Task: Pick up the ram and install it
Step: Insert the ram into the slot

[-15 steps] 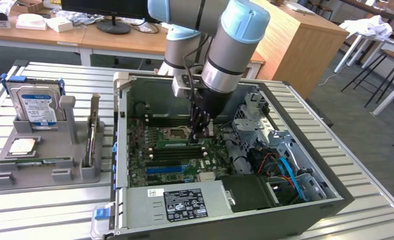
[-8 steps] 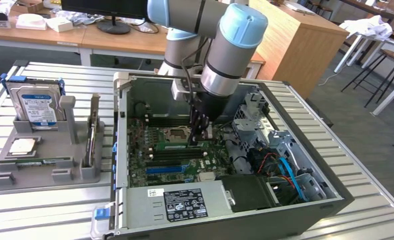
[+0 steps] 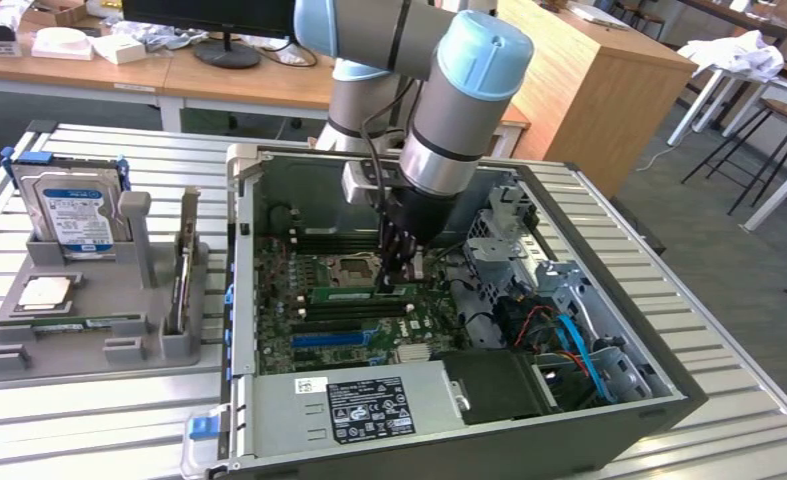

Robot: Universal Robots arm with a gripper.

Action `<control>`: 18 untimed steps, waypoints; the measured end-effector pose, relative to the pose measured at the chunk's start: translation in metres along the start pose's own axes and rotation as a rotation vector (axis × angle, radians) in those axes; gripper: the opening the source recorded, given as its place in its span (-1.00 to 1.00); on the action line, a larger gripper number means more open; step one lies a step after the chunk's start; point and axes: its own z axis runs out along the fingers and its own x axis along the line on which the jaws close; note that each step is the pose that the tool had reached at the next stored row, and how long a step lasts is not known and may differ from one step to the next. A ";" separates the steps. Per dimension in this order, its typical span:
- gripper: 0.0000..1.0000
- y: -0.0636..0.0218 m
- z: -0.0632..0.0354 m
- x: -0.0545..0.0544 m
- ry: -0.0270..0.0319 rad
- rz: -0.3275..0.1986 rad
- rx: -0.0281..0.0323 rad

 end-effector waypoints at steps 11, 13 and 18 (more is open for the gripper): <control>-0.77 0.0018 0.0031 0.000 -0.0001 0.000 0.0005; -0.77 0.0017 0.0046 0.000 -0.0001 0.000 0.0005; -0.77 0.0016 0.0056 0.000 0.0001 0.000 0.0004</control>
